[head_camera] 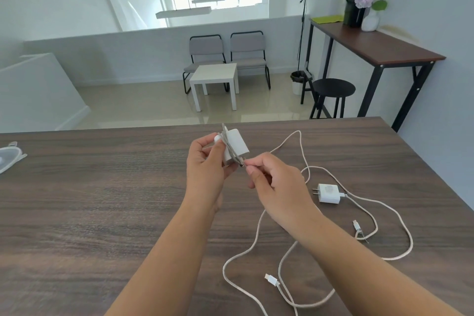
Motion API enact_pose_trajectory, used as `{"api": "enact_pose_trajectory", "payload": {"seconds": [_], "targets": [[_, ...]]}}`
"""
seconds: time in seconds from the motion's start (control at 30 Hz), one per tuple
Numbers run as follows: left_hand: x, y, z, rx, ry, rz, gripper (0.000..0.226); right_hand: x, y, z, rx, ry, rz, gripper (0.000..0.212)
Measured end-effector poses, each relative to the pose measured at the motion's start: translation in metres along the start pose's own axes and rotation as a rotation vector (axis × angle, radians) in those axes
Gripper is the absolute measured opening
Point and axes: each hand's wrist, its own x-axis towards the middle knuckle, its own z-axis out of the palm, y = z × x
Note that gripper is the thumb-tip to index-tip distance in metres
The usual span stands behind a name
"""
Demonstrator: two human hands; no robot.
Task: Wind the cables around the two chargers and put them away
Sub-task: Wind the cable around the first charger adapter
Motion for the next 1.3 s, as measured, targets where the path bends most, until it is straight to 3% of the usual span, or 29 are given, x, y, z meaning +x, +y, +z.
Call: {"api": "enact_pose_trajectory", "payload": {"seconds": [0.43,0.53,0.73,0.87,1.13,1.3], "targets": [[-0.003,0.006,-0.003,-0.185,-0.060,-0.104,0.017,0.003,0.014,-0.004,0.014,0.033,-0.113,0.004],[-0.003,0.006,-0.006,-0.188,-0.112,-0.099,0.026,0.009,0.016,-0.007,0.015,0.032,-0.113,0.009],[-0.003,0.011,-0.015,-0.159,-0.213,-0.105,0.032,0.021,0.018,-0.019,-0.050,-0.133,-0.139,0.011],[-0.002,0.015,-0.021,-0.134,-0.247,-0.106,0.032,0.033,0.022,-0.035,-0.122,-0.158,-0.174,0.008],[-0.002,0.013,-0.020,-0.124,-0.154,-0.115,0.025,0.039,0.016,-0.051,-0.166,-0.187,-0.186,0.004],[-0.003,0.012,-0.019,-0.151,-0.190,-0.119,0.021,0.039,0.016,-0.052,-0.156,-0.181,-0.162,0.005]]}}
